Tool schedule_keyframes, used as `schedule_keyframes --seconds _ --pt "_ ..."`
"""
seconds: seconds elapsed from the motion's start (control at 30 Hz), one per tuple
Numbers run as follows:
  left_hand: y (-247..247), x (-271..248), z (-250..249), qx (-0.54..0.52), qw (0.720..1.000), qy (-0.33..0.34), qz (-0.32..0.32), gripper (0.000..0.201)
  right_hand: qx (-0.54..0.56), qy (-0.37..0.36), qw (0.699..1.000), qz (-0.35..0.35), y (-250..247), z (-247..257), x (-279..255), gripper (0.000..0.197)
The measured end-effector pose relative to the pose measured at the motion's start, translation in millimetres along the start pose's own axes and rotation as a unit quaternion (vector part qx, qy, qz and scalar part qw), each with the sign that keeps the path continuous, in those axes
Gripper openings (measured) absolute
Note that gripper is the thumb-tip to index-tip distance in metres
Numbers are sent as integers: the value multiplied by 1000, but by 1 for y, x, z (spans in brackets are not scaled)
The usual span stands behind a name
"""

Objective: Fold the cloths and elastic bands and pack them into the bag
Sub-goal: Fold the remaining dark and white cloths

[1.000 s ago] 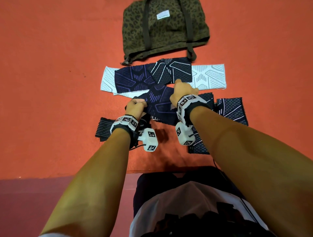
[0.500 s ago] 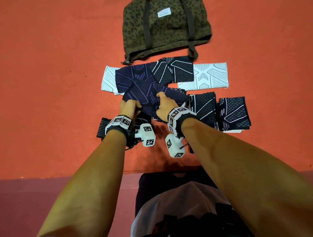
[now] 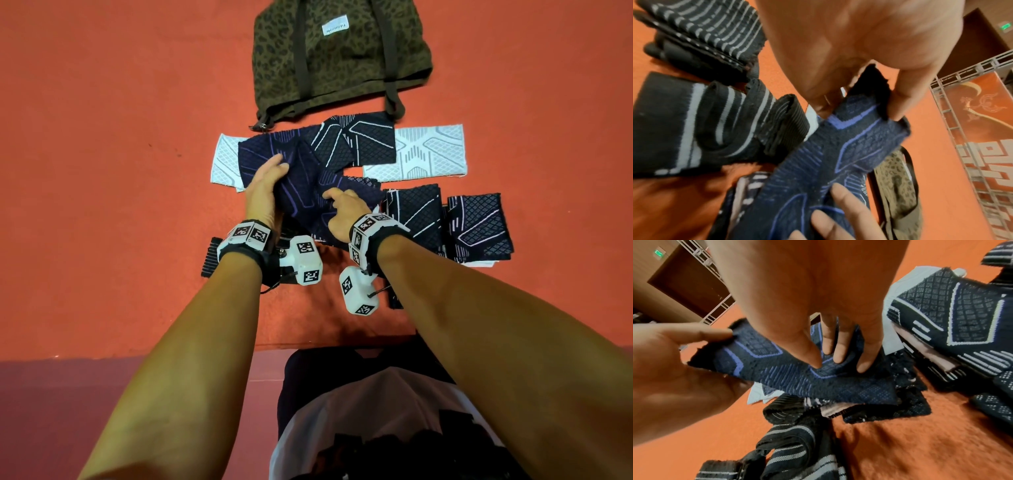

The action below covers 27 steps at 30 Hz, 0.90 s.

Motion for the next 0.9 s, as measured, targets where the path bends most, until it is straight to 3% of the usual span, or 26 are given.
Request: schedule_keyframes --seconds 0.13,0.3,0.43,0.6,0.7,0.8,0.9 --pt "22 -12 8 92 993 -13 67 46 41 25 998 -28 -8 -5 -4 57" --pt "40 -21 32 223 963 -67 138 14 47 71 992 -95 -22 -20 -10 28" --pt "43 -18 42 293 946 -55 125 17 88 96 980 -148 -29 -36 -8 25" --pt "45 -17 43 354 925 -32 133 26 142 120 969 -162 -35 -38 -11 54" --pt "45 -15 42 370 920 -11 126 22 96 112 981 -129 -34 -39 -10 34" --pt "40 -7 42 375 924 31 72 14 63 134 983 -108 -36 -42 -14 13" --pt "33 -1 44 380 924 34 30 21 25 151 985 -82 -33 -46 -17 14"
Point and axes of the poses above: each hand's wrist, its own x-axis towards the middle knuckle, its own y-axis out of the palm, z = x × y, the point moved 3 cm from there along x, towards the middle knuckle, and after that the axes turned 3 degrees about -z, right-handed, at the moved point
